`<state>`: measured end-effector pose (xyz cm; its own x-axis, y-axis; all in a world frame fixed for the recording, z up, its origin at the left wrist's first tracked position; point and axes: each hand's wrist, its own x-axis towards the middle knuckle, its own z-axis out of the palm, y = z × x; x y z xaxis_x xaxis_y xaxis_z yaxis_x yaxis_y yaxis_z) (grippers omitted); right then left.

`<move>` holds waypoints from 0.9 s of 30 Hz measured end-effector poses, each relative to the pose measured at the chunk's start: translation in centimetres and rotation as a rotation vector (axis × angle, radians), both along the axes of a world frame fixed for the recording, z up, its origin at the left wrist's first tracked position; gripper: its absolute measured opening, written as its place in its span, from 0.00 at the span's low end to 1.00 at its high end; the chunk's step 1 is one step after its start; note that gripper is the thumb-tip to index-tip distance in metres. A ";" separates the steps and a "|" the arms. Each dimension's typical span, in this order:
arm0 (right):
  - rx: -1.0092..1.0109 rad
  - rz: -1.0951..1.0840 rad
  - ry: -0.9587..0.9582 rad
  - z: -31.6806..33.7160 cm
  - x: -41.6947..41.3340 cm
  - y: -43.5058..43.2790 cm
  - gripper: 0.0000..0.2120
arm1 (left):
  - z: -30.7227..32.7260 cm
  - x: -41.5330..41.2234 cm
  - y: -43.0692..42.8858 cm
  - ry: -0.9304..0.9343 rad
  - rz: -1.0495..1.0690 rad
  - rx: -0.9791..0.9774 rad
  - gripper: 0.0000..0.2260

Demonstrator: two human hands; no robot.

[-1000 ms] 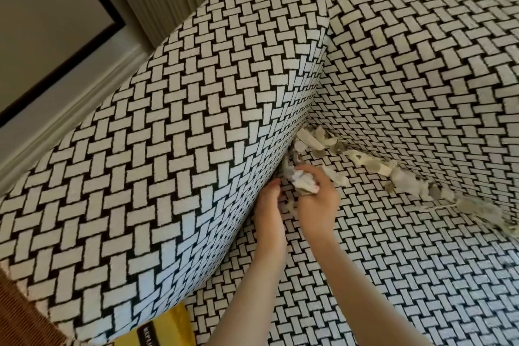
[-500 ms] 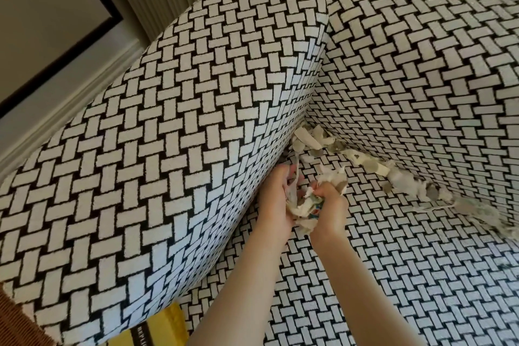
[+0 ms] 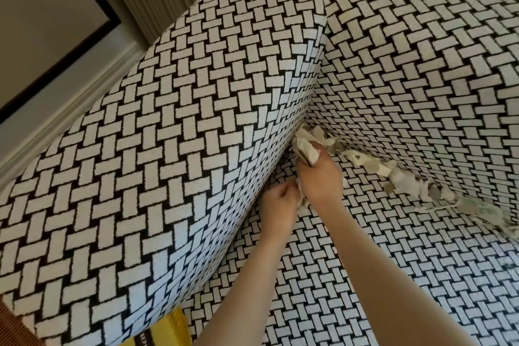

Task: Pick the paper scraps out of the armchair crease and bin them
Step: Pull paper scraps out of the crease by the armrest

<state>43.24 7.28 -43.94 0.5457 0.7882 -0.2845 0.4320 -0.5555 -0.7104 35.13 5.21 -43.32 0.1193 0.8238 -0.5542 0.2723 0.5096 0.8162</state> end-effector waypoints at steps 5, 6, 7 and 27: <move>-0.187 0.103 -0.232 -0.7 -0.6 0.0 0.16 | -0.3 -1.2 -1.9 0.095 -0.474 0.164 0.03; -0.194 0.113 -0.263 -0.9 -0.6 0.1 0.16 | -0.7 -1.5 -2.2 0.147 -0.606 0.223 0.12; -0.186 0.107 -0.274 -1.0 -0.6 0.1 0.15 | -1.2 -1.8 -2.3 0.184 -0.680 0.262 0.20; -0.138 0.497 -0.436 -0.3 -1.5 -1.8 0.27 | -2.8 -2.8 -3.1 0.501 -0.258 0.256 0.45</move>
<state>41.78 5.44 -44.24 0.2151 0.9475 -0.2367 0.8911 -0.2896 -0.3494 32.38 2.12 -46.13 0.1090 0.9172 -0.3833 0.7428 0.1811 0.6446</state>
